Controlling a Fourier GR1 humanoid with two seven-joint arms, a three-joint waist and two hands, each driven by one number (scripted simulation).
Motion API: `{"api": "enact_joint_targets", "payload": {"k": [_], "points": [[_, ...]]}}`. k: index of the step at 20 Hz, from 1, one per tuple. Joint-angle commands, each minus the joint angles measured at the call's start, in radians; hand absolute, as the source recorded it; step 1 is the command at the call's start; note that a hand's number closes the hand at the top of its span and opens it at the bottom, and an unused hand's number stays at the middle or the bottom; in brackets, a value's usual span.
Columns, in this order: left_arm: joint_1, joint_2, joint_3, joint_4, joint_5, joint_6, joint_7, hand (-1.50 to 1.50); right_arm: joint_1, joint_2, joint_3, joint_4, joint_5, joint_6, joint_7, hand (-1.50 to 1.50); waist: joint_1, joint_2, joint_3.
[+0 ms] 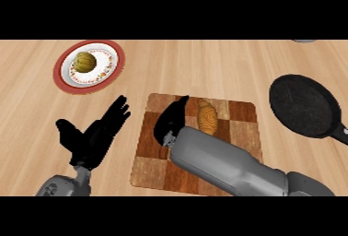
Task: Pick the croissant from the cutting board and place it in the pan
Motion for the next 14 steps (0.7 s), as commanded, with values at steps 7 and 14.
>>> {"api": "enact_joint_targets", "payload": {"k": [7,14], "points": [[0.017,-0.024,0.001,-0.002,-0.025,-0.002,-0.005,0.00,0.043,0.038,0.078,0.045,-0.094,0.020,0.230,-1.50,0.005,0.005,0.002],[0.046,-0.019,0.027,0.012,-0.027,-0.027,-0.037,0.00,-0.008,0.039,0.105,0.059,-0.007,0.067,0.212,-1.50,-0.018,0.002,0.002]]}}
